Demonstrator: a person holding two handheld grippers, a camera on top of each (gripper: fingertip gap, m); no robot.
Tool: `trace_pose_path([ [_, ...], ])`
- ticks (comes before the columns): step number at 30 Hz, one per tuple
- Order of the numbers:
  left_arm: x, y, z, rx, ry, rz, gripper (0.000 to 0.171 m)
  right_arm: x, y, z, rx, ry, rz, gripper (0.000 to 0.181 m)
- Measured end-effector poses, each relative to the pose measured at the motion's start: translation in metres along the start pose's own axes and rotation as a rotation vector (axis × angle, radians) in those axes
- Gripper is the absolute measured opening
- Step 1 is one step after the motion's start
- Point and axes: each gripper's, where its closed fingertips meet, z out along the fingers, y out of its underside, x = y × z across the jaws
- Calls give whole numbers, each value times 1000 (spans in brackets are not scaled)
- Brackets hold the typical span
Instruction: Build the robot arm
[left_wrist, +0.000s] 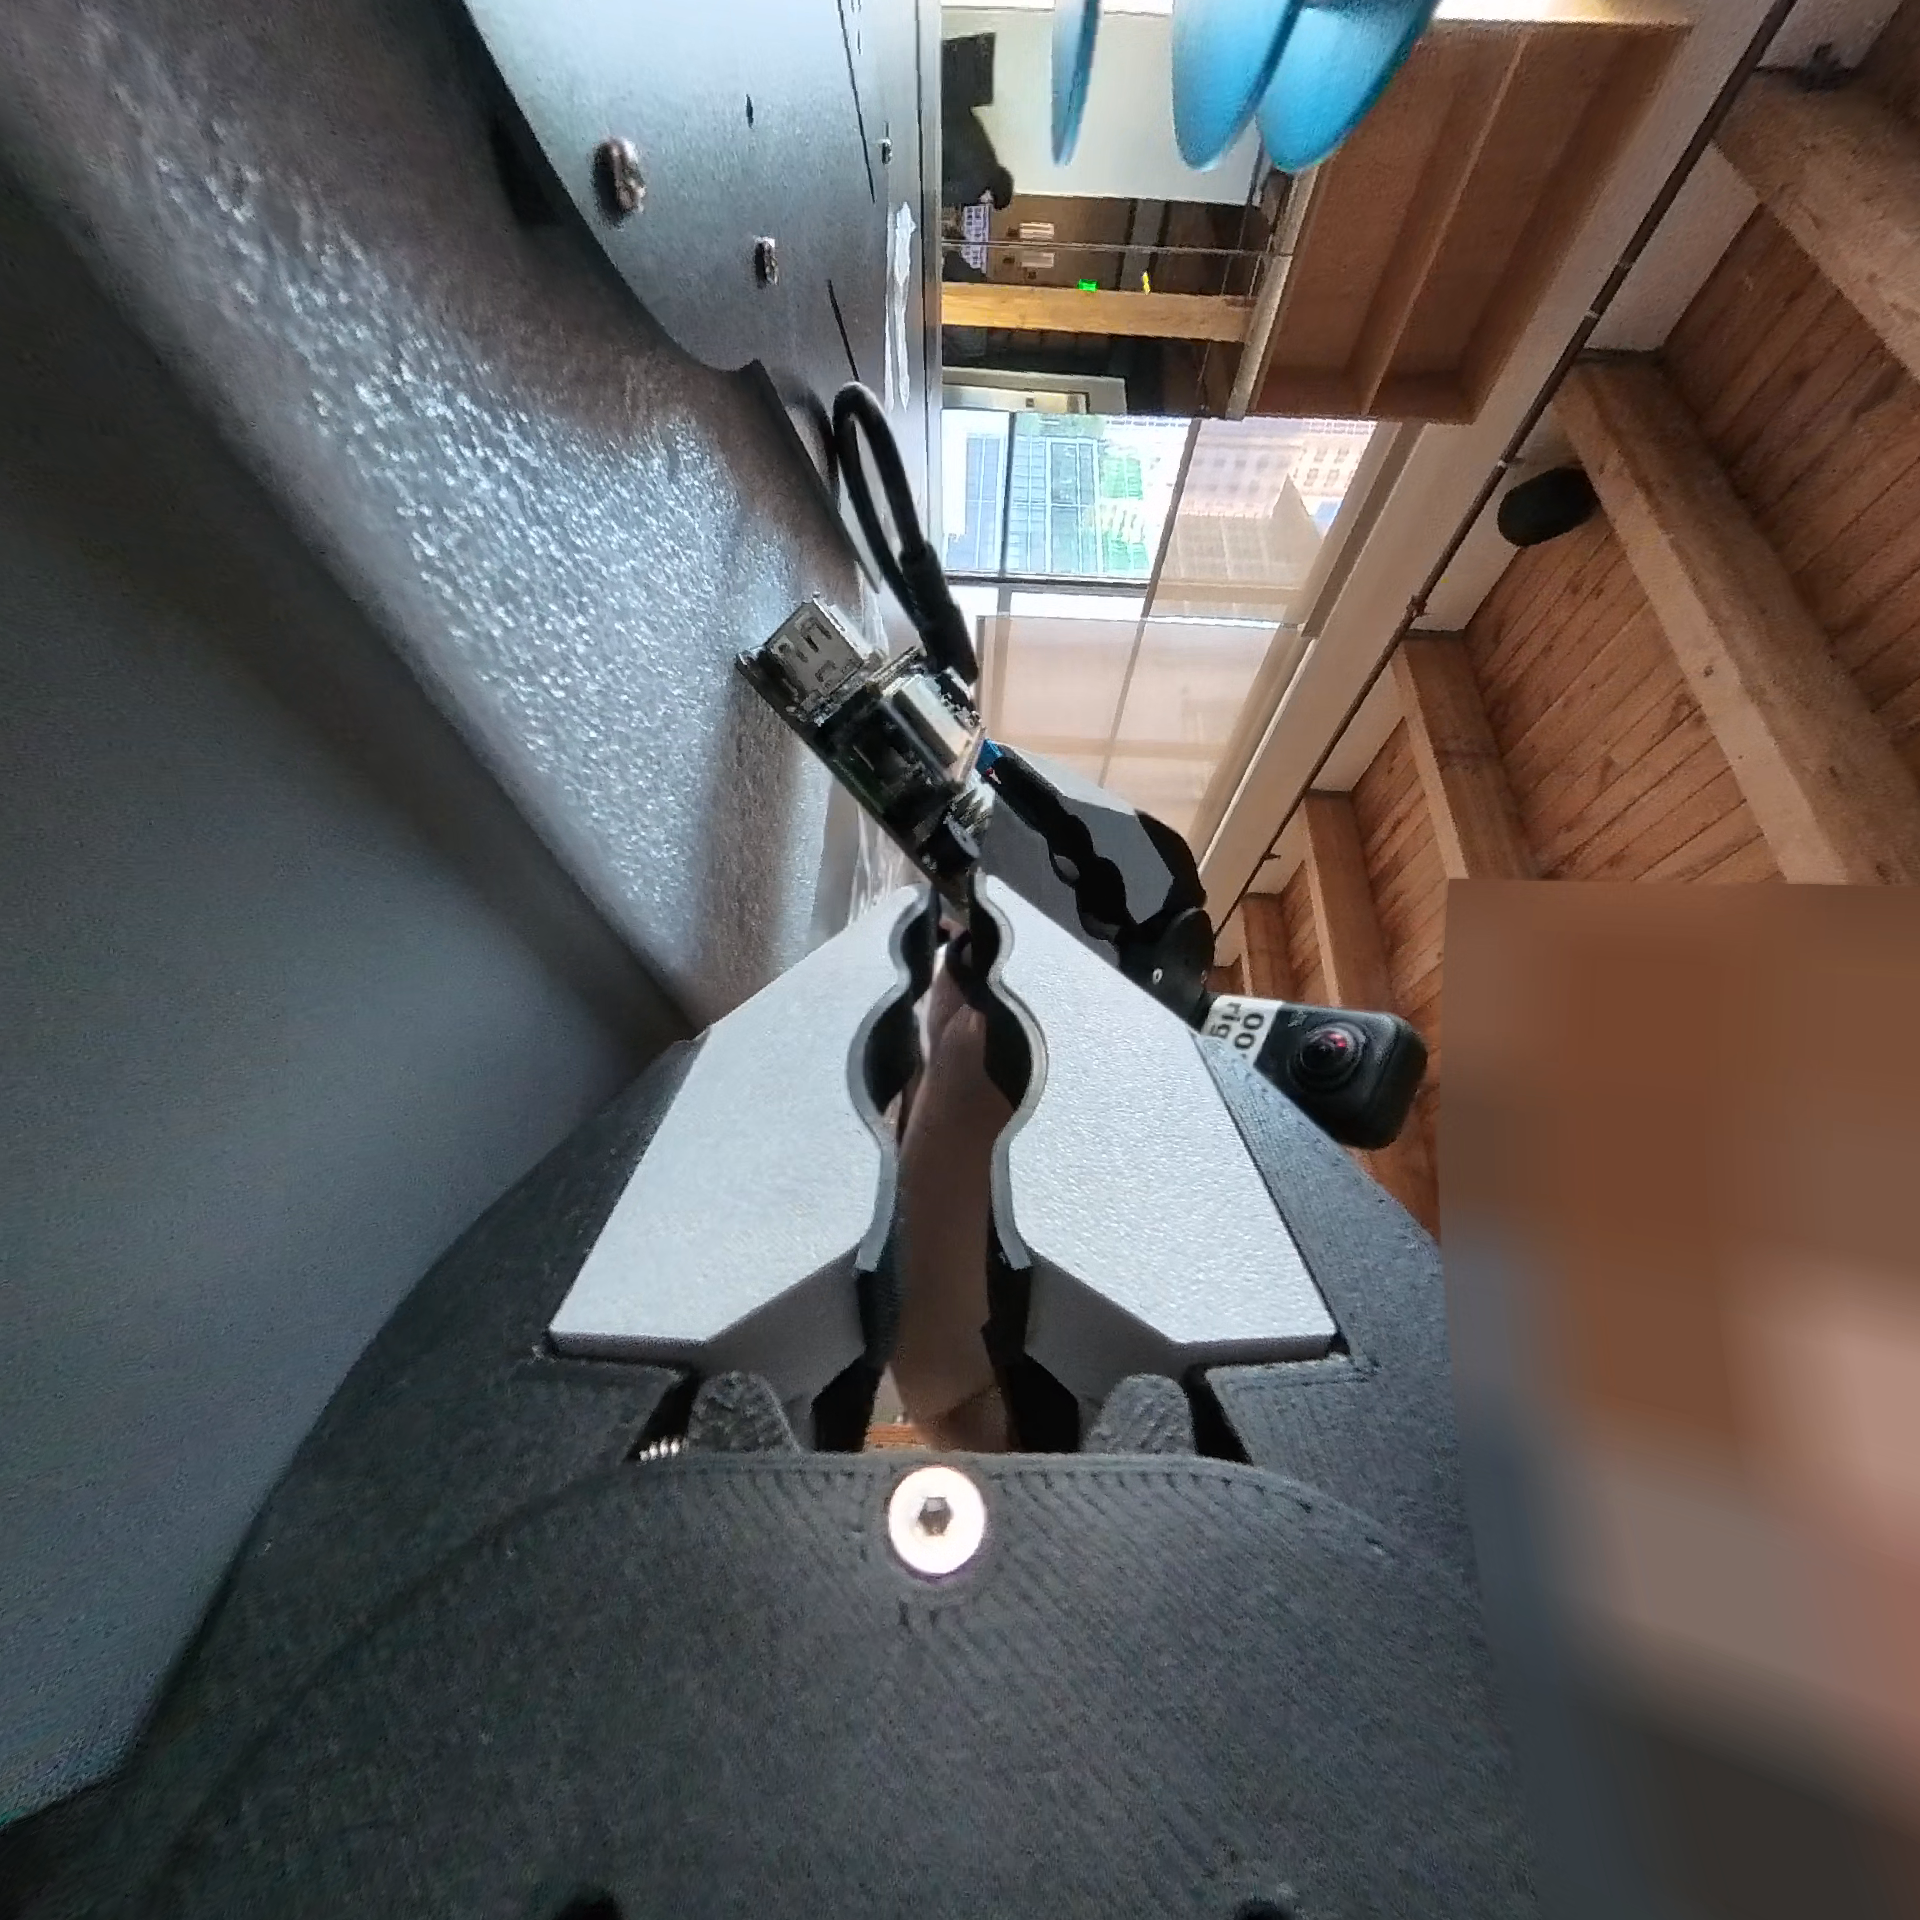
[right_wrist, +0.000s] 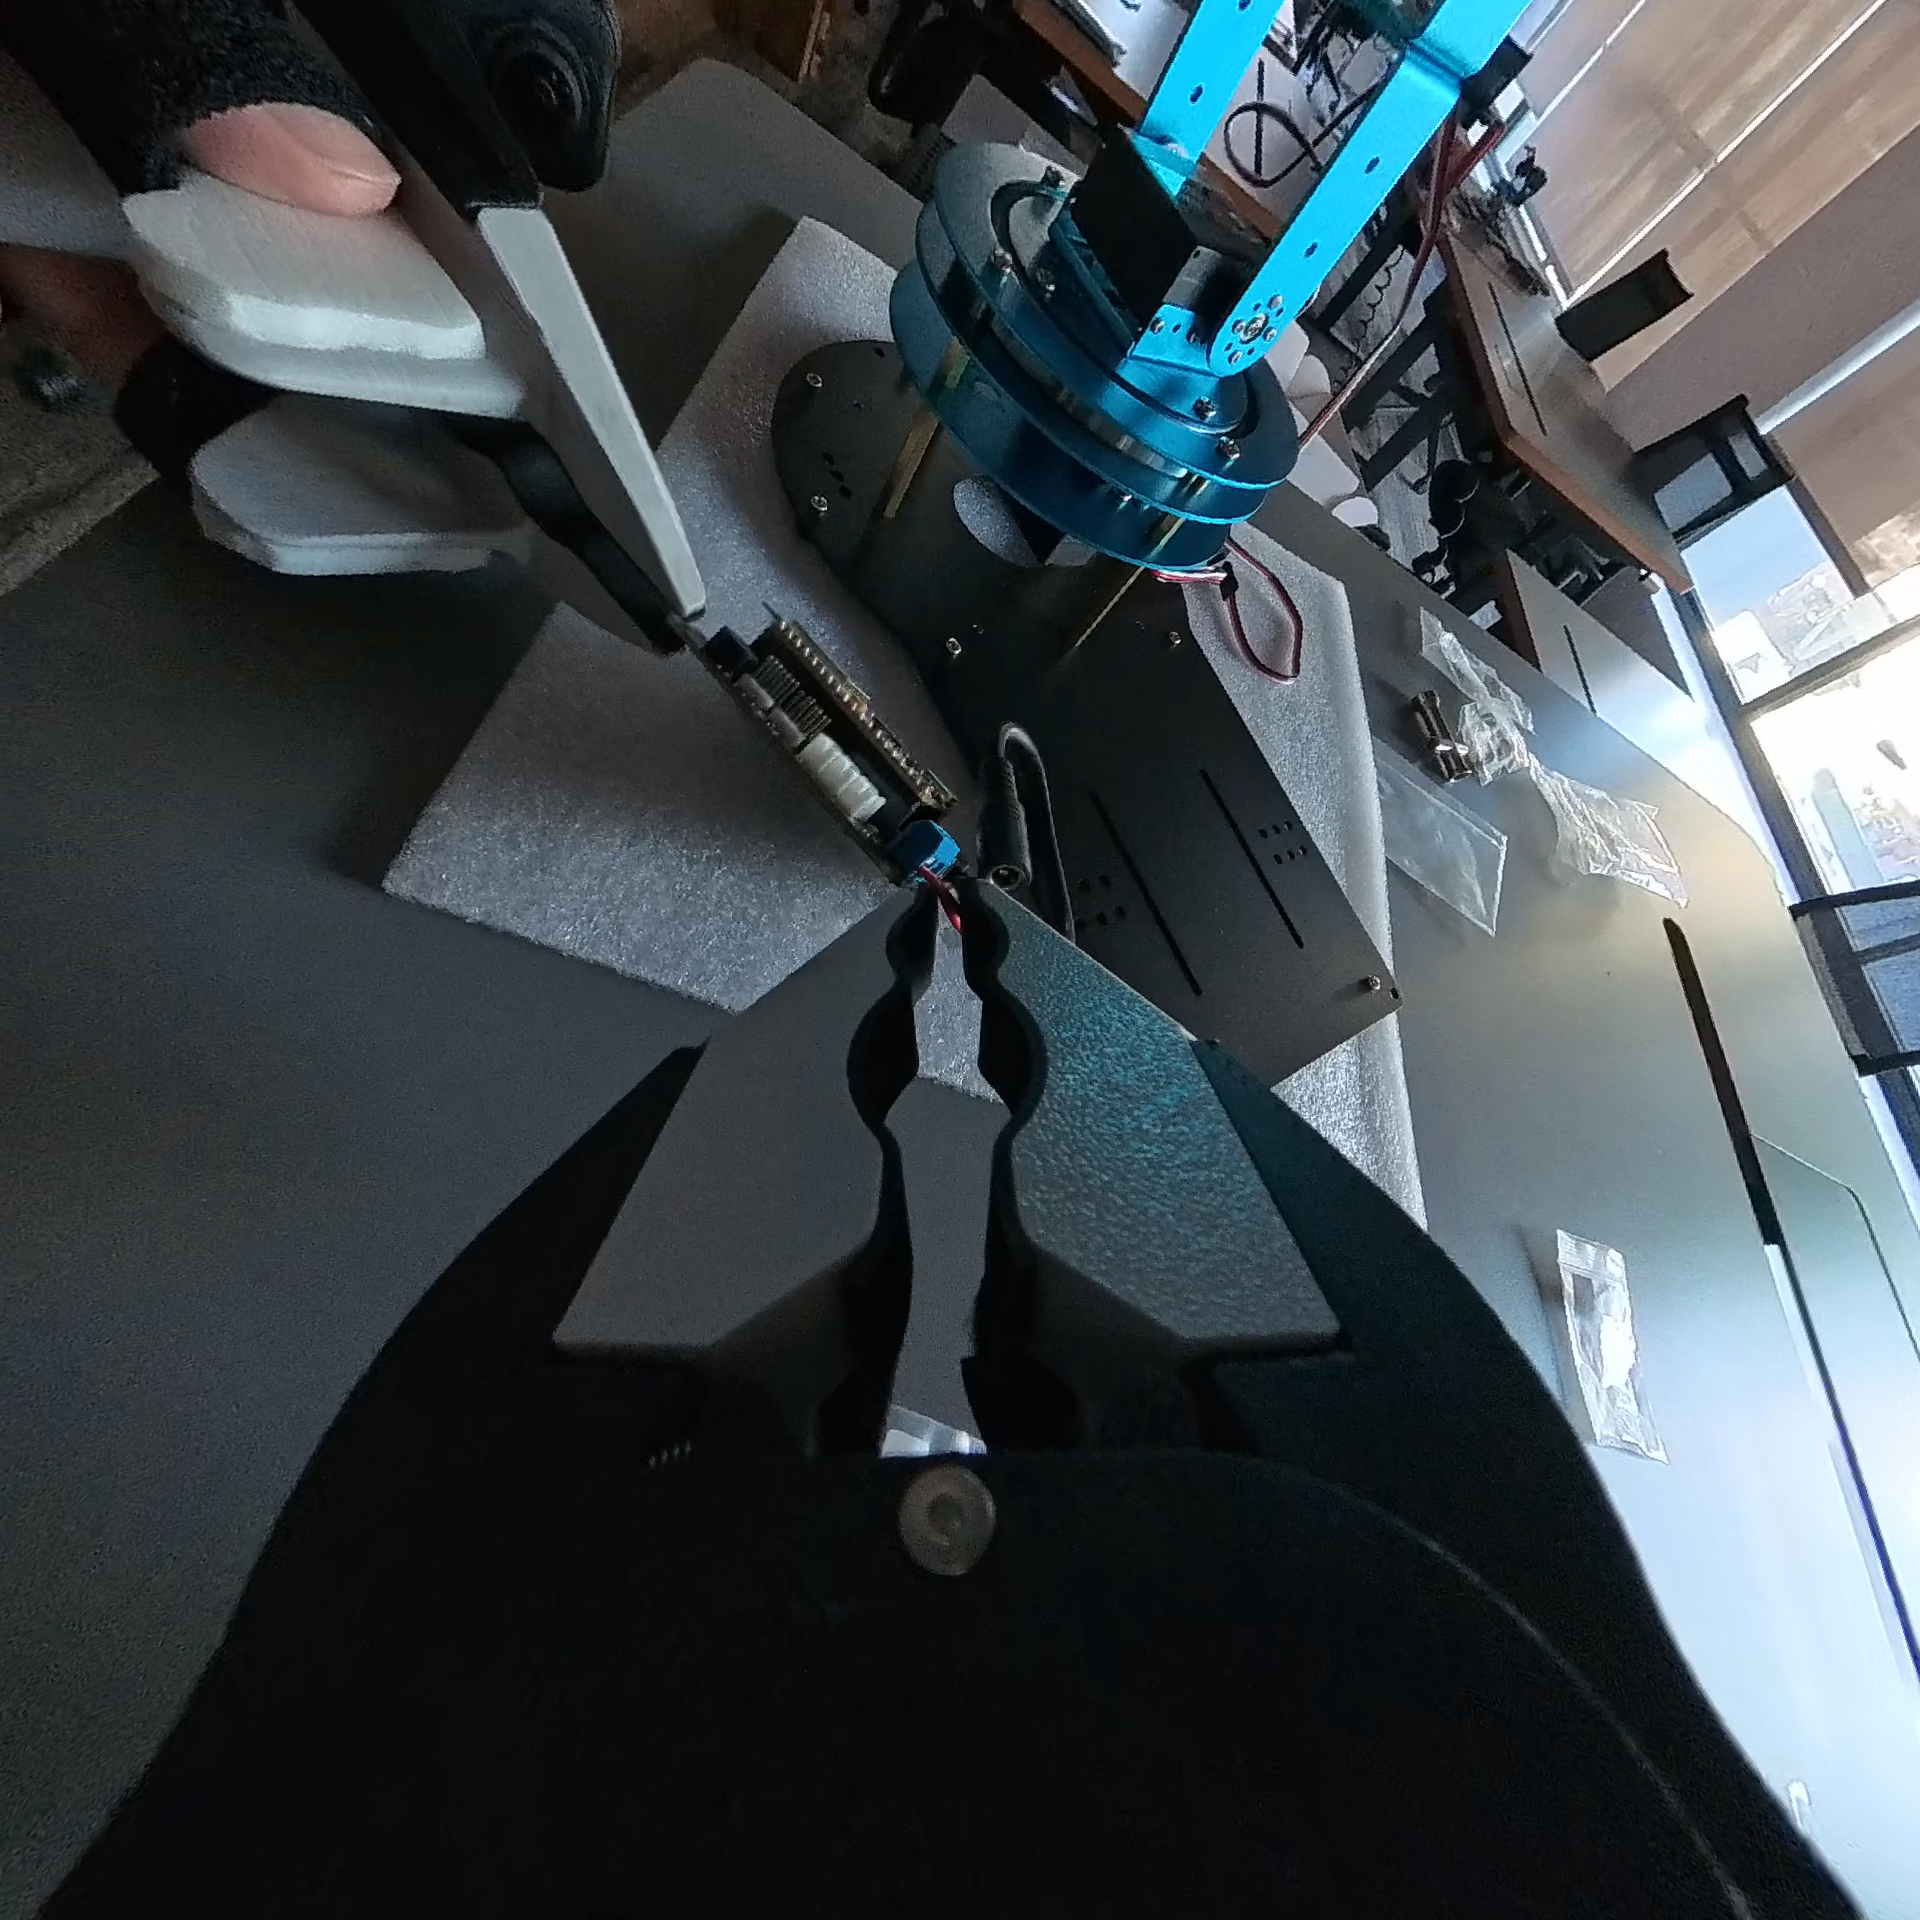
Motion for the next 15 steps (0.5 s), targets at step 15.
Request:
trace_pose_path([
  [15, 2, 1, 2, -21, 20, -51, 2, -4, 4, 1, 6, -13, -5, 3],
])
